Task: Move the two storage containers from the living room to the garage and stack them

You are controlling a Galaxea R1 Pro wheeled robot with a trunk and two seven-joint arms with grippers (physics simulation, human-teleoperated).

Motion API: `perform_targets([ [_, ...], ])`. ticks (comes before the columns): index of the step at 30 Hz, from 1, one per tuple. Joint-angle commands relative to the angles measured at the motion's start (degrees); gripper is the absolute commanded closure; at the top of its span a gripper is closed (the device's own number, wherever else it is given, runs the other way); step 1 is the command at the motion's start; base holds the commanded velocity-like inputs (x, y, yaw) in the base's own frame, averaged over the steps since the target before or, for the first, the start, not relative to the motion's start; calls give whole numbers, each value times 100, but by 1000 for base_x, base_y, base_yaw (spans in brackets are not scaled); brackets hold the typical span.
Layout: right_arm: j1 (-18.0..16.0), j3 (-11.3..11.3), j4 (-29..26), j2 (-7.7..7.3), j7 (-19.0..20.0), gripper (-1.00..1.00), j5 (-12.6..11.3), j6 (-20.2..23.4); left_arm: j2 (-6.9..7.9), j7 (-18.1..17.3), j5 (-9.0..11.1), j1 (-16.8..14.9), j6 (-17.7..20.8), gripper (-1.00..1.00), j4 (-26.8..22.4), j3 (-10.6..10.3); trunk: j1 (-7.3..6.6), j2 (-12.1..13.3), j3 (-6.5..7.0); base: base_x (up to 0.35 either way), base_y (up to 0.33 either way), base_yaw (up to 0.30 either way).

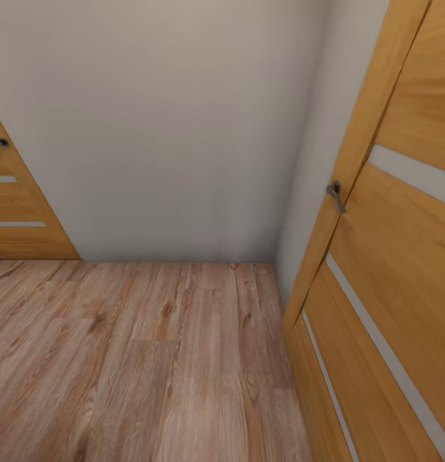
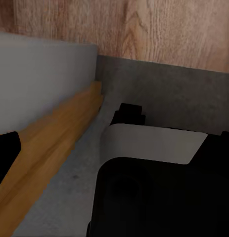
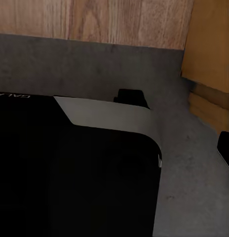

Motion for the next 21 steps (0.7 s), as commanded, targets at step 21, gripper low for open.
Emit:
perform_targets([
  [21,-5,48,17,5,-7,-100,-54,-37,5,20,64,-3,14,-100,-3,0,3,-2,-4,149,-52,0],
])
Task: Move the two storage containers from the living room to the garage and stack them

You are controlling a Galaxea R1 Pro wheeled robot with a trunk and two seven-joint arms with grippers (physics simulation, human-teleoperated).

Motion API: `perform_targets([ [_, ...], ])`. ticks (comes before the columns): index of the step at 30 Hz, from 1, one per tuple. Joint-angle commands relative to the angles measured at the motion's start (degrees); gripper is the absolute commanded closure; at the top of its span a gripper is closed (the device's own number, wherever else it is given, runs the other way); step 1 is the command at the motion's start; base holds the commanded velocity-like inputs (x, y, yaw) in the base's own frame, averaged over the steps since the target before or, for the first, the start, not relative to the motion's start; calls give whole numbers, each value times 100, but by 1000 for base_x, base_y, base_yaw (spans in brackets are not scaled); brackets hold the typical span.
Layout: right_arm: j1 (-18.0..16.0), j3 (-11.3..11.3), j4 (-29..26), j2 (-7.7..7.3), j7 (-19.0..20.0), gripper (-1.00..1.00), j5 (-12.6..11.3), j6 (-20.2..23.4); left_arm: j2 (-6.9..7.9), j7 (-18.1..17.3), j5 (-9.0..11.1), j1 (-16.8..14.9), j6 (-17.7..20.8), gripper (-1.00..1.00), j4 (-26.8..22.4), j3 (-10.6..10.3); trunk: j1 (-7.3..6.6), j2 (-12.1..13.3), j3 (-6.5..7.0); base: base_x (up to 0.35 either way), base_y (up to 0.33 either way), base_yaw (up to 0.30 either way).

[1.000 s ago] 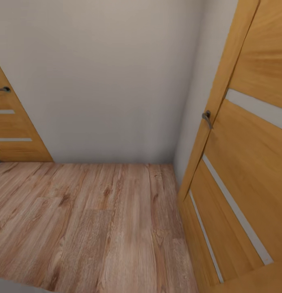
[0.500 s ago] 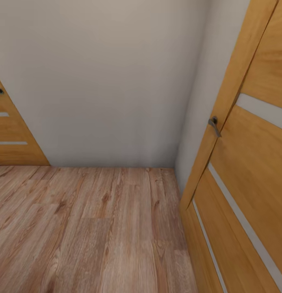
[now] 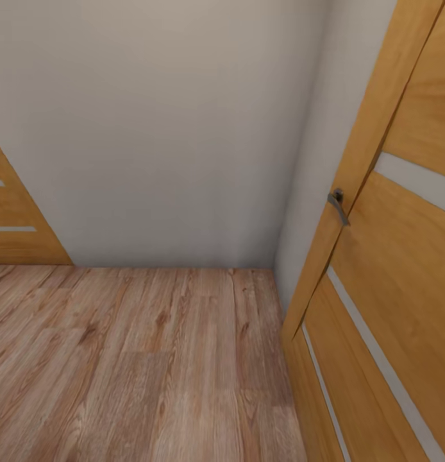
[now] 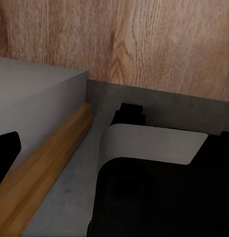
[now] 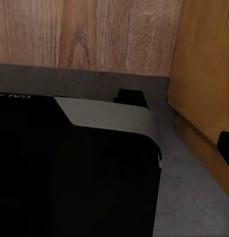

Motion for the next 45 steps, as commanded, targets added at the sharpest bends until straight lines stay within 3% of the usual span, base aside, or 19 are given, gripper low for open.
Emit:
perform_targets([
  [1,-5,48,17,5,-5,-100,-52,-28,0,16,55,-3,10,-100,-3,1,1,-2,-4,95,-19,0],
  [20,-5,48,15,5,-5,-100,-54,-28,0,16,55,-3,11,-100,-3,1,1,-2,-4,28,-2,35],
  [45,-5,48,14,5,-5,-100,-54,-27,19,16,55,-3,14,-100,-3,1,1,-2,-4,308,0,28],
])
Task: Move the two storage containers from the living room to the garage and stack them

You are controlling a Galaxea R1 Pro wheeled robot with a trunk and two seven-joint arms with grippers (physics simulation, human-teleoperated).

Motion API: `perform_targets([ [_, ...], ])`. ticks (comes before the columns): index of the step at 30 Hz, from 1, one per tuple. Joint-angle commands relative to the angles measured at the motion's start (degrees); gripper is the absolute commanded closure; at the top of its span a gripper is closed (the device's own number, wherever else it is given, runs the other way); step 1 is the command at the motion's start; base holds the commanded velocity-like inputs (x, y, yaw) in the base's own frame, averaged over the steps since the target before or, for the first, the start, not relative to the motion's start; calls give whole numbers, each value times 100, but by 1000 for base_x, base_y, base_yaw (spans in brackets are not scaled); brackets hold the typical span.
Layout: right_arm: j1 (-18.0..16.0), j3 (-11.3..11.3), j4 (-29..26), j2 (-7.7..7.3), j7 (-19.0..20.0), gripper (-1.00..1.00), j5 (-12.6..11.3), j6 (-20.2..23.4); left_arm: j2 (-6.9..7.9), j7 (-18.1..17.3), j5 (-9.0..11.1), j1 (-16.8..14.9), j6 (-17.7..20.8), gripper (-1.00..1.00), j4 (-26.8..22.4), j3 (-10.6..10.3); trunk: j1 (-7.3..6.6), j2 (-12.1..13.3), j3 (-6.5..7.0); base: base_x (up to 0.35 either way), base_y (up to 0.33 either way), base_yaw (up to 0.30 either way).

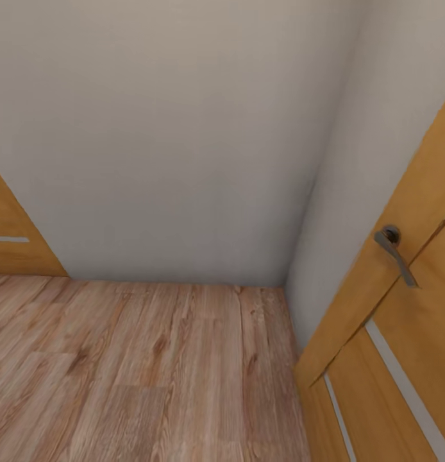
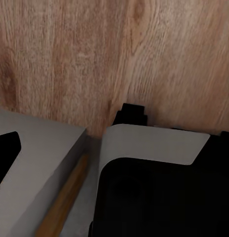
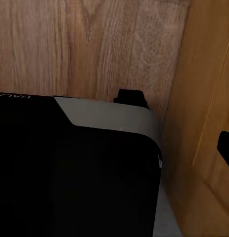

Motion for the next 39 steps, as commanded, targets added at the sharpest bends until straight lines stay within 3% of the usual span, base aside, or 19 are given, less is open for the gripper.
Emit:
perform_targets([
  [1,-5,48,17,4,-6,-100,-52,-30,-1,16,55,-3,15,-100,-3,0,3,-2,-5,295,0,242],
  [14,-5,48,14,4,-6,-100,-52,-36,-1,16,55,-3,15,-100,-3,0,3,-2,-5,216,0,266],
  [33,-5,48,16,4,-6,-100,-52,-34,-1,16,55,-3,15,-100,-3,0,3,-2,-5,101,0,268],
  [39,-5,48,16,4,-6,-100,-52,-31,-1,16,55,-3,15,-100,-3,0,3,-2,-5,247,0,75],
])
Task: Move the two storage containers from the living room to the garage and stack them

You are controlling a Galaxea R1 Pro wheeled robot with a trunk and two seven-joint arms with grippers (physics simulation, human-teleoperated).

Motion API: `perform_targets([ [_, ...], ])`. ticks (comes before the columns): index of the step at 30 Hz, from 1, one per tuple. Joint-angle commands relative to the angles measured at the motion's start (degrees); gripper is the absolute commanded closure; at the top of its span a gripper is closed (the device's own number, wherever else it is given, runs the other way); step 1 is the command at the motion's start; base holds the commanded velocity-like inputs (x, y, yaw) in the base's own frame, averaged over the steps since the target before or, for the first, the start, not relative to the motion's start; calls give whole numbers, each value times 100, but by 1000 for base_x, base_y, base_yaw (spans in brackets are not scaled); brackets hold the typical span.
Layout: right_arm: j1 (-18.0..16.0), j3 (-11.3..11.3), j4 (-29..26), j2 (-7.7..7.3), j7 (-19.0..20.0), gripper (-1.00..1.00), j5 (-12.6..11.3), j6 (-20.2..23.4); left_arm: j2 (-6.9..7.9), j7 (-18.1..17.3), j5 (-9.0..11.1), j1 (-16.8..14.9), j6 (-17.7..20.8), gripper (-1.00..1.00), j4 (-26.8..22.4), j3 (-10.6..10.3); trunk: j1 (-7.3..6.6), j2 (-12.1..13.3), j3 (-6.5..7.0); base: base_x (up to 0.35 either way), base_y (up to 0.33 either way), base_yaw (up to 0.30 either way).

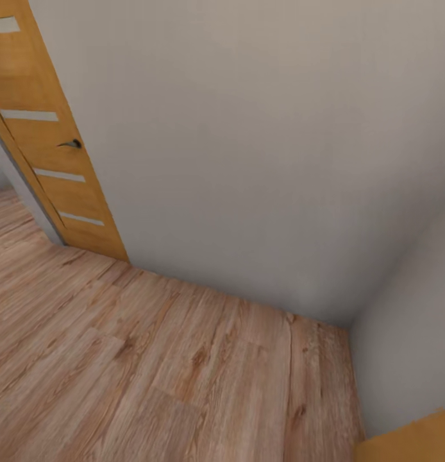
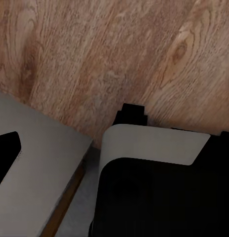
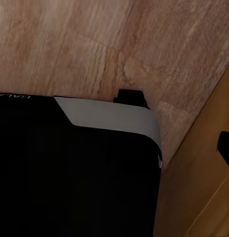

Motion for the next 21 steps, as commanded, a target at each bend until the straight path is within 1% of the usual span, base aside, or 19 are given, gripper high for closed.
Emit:
perform_targets([
  [1,-5,48,16,5,-6,-100,-52,-28,-1,15,54,-3,14,-100,-3,0,3,-2,-4,309,0,12],
  [14,-5,48,16,5,-6,-100,-52,-28,-1,15,55,-3,14,-100,-3,0,3,-2,-4,320,0,2],
  [16,-5,48,18,5,-6,-100,-52,-35,-1,15,55,-3,14,-100,-3,0,3,-2,-4,321,0,138],
  [21,-5,48,17,5,-6,-100,-52,-36,-1,15,55,-3,14,-100,-3,0,3,-2,-4,321,0,245],
])
